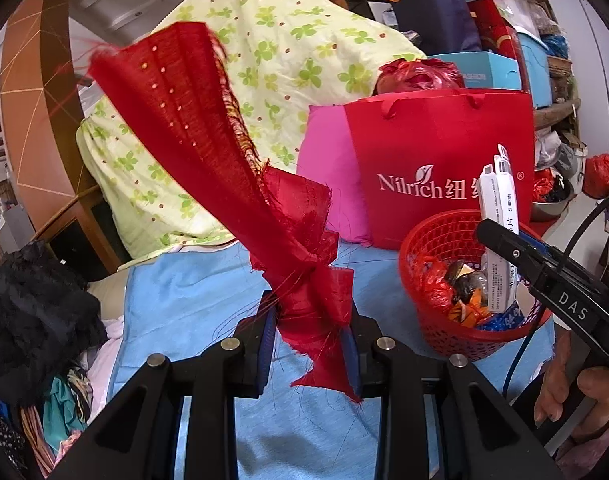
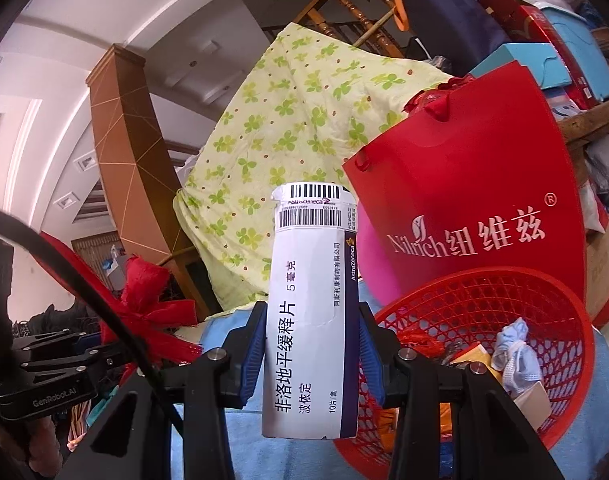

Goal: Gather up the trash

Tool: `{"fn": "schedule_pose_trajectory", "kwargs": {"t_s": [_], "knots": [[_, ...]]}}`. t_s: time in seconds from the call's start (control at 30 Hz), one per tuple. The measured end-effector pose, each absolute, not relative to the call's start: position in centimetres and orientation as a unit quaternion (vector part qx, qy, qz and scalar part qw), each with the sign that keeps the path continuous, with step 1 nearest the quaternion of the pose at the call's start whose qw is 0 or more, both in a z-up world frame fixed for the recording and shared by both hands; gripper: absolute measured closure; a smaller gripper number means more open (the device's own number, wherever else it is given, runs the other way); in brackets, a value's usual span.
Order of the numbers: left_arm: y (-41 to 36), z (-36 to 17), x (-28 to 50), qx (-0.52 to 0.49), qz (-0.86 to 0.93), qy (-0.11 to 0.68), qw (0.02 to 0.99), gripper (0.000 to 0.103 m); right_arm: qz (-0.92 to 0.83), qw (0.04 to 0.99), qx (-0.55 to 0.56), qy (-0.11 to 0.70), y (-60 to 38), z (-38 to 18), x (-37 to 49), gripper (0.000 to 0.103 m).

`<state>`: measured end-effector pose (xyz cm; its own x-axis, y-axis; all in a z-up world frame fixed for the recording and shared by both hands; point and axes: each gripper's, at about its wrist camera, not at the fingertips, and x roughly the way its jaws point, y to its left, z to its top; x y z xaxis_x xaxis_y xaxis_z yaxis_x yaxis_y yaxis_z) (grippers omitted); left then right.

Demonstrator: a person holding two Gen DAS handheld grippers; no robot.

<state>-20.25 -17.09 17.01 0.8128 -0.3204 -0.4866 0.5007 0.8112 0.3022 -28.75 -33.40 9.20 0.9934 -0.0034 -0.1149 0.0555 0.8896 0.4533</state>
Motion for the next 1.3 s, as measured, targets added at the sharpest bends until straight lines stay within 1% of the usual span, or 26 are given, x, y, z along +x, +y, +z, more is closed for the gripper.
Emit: {"fn": "schedule_pose_trajectory", "kwargs": {"t_s": [1.3], "knots": [[-23.6,15.3,-21.1,0.253,-0.268,0.213,0.905,0.071,-0.065,0.953,0.293,0.045,-37.4,8.4,-31.8,0.057]]}}
